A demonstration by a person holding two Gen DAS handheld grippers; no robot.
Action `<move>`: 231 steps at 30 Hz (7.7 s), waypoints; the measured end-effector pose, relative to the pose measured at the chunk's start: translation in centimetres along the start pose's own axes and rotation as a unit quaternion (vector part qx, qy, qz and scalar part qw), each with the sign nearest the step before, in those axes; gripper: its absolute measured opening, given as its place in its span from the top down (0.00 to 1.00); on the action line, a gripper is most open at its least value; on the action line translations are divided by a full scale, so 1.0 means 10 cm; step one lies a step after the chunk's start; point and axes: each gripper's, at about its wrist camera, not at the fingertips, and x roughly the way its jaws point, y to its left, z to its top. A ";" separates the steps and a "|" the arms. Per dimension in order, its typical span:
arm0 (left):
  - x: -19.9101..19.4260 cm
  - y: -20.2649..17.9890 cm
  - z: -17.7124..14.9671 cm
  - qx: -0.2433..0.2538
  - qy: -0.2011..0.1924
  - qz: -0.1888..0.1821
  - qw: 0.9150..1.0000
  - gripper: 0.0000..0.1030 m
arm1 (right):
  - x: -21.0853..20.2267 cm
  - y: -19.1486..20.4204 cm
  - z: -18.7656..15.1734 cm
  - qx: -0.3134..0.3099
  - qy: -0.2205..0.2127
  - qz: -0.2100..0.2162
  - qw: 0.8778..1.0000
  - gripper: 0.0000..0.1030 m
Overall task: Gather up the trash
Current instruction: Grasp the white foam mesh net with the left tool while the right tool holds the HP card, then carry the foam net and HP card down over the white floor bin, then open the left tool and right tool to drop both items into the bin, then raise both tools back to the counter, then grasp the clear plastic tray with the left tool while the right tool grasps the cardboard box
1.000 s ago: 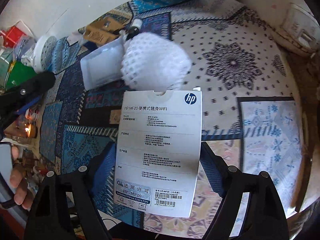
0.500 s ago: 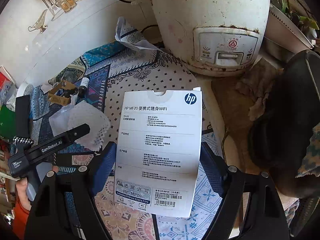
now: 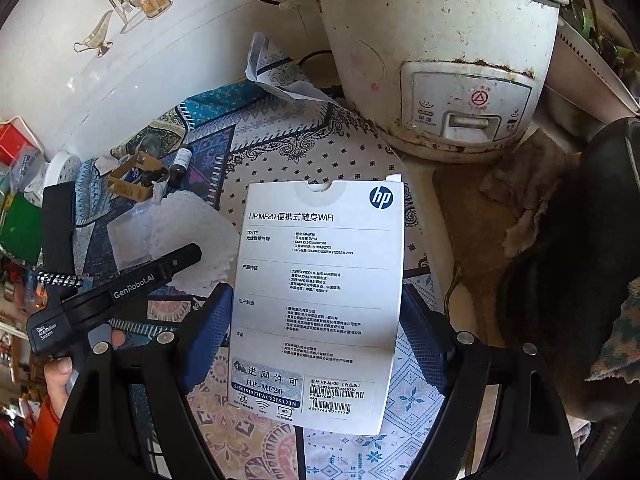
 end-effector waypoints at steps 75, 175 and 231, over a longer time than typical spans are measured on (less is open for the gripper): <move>3.70 3.23 -5.49 -0.024 0.225 -0.004 0.974 0.58 | 4.19 0.20 -4.77 0.013 0.172 0.014 0.985 0.22; -1.92 1.34 -0.64 0.007 -0.108 0.076 0.991 0.28 | -0.84 1.45 -0.38 -0.119 -0.115 -0.010 0.986 0.22; -1.15 3.35 0.71 -0.030 -0.071 0.070 0.995 1.00 | 1.73 3.00 0.92 -0.134 -0.010 -0.056 0.989 0.44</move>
